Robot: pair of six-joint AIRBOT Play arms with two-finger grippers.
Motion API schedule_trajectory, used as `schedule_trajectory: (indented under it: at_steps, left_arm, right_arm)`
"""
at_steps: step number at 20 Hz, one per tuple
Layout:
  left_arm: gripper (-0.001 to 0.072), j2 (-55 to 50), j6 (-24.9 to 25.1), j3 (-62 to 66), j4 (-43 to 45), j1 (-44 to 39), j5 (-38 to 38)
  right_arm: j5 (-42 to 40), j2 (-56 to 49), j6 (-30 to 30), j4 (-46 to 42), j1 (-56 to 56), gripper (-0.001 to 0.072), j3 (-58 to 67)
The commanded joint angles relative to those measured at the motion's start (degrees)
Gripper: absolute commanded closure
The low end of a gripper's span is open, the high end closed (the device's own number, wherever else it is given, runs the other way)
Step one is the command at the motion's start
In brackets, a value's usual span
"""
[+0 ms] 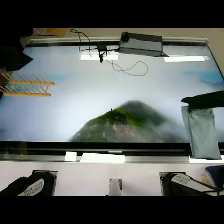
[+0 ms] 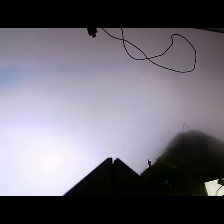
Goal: Fold the shirts.
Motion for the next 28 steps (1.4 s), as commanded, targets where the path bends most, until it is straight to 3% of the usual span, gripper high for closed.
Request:
schedule_trajectory:
  at_steps: [1,3,8,12,17,18,19,20,26,28]
  left_arm:
    - [0.0672,0.0,0.6,0.0,0.0,0.0,0.0]
    - [0.0672,0.0,1.2,0.0,0.0,0.0,0.0]
    - [0.0672,-0.1,1.1,0.0,0.0,0.0,0.2]
    - [0.0672,-0.6,1.1,0.0,0.0,0.0,0.6]
    - [0.0672,-0.7,1.1,0.0,0.0,0.0,1.0]
    - [0.0672,-0.7,1.1,0.0,0.0,0.0,1.0]
    - [0.0672,-0.7,1.1,0.0,0.0,0.0,1.1]
    - [0.0672,-0.8,1.1,0.0,0.0,0.0,1.1]
    - [0.0674,-2.8,1.1,0.0,0.2,-0.8,1.6]
    - [0.0675,-4.5,1.0,0.2,7.5,-4.3,1.9]
  right_arm:
    - [0.6,2.1,2.3,-0.6,-4.0,0.0684,0.1]
    - [4.9,2.2,2.3,-6.1,-3.2,0.0684,-0.1]
    - [15.0,3.0,3.9,-30.8,1.8,0.0684,-6.8]
    - [15.6,5.3,3.5,-42.1,5.0,0.0684,-15.2]
    - [12.0,5.3,3.8,-49.2,4.8,0.068,-21.3]
    - [10.6,5.3,3.9,-48.9,4.8,0.0571,-21.9]
    - [9.0,5.3,3.9,-47.9,4.8,0.0279,-22.1]
    - [7.7,5.3,3.7,-46.1,4.8,0.0095,-22.0]
    - [-4.3,5.3,-5.2,-24.7,5.4,0.0113,-10.4]
    - [-11.0,5.3,-8.5,-18.9,10.3,0.0123,-2.2]
